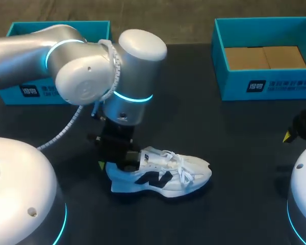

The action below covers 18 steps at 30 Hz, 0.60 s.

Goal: Take the shoe out of the shoebox, open the shoe tongue, remove and reinsert the insole, then place the shoe into the shoebox

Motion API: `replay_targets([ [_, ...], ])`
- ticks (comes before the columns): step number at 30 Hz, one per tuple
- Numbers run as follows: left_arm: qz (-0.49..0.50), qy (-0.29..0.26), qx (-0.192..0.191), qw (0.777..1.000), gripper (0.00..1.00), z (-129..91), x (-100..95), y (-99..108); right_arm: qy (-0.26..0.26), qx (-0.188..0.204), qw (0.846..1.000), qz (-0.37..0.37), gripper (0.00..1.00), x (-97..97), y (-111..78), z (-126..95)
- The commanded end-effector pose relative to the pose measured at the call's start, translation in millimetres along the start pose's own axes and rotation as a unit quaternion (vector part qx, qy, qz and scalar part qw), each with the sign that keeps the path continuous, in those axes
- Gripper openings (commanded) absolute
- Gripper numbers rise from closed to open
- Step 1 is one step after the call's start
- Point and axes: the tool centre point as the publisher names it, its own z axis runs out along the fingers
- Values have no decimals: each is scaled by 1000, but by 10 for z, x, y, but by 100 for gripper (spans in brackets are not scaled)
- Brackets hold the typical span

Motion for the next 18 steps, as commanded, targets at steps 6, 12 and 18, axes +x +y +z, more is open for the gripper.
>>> replay_targets([
  [6, -16, 4, -21, 1000, 0, 120, -146, 2, -1, 2, 1000, 0, 100, 10, 7, 7],
  [12, -7, 11, -26, 1000, 0, 149, -181, -18, -1, 2, 1000, 0, 100, 10, 7, 7],
  [18, -4, 14, -30, 999, 0, 180, -201, -29, -1, 2, 1000, 0, 100, 10, 7, 7],
])
